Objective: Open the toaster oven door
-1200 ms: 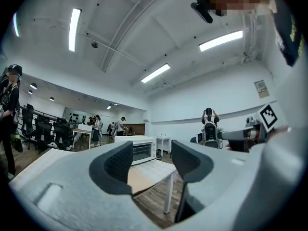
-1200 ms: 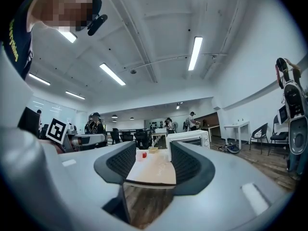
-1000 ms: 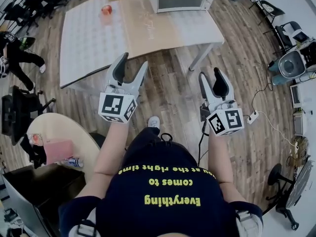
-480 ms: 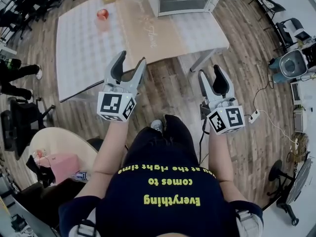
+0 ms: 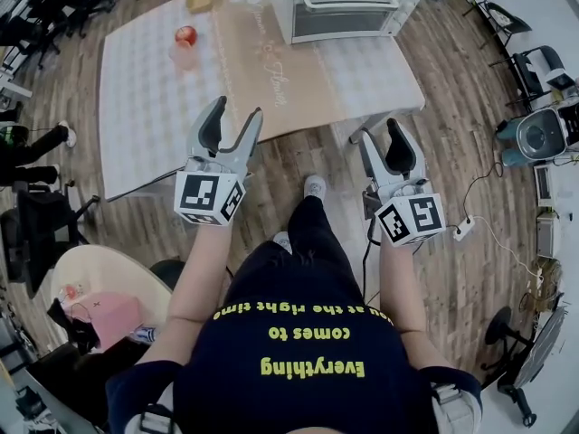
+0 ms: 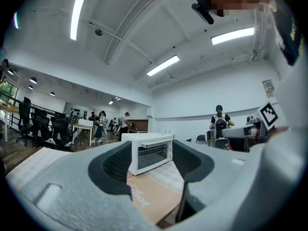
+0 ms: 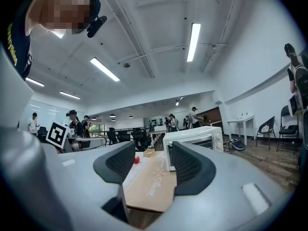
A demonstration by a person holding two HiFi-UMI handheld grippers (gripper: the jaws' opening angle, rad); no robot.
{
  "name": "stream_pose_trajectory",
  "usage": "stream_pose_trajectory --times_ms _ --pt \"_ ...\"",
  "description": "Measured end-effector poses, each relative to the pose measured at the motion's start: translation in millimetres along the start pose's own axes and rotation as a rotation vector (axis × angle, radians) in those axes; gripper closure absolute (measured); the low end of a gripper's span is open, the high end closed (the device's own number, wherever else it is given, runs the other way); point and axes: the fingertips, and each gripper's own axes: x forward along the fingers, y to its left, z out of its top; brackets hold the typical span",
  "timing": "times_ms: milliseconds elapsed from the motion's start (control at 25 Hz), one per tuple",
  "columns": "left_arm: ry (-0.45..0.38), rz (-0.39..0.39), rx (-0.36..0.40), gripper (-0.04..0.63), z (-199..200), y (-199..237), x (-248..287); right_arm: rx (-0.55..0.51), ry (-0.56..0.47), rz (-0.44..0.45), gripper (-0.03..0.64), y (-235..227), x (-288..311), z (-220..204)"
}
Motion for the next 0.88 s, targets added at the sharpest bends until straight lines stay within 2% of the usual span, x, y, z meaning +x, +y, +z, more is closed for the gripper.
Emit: stream_pose_trajectory --times_ms 240,600,880 --pt "0.013 0.032 0.0 0.334 0 15 59 -0.006 -0.005 0.025 0.382 -44 50 11" --pt "0.002 0.097 0.007 0.334 9 36 156 -0.031 0.004 0.108 0.377 -114 132 35" --pt "0.015 0.124 0.001 0.334 3 45 207 -0.035 0.019 0.147 0.377 -154 176 39"
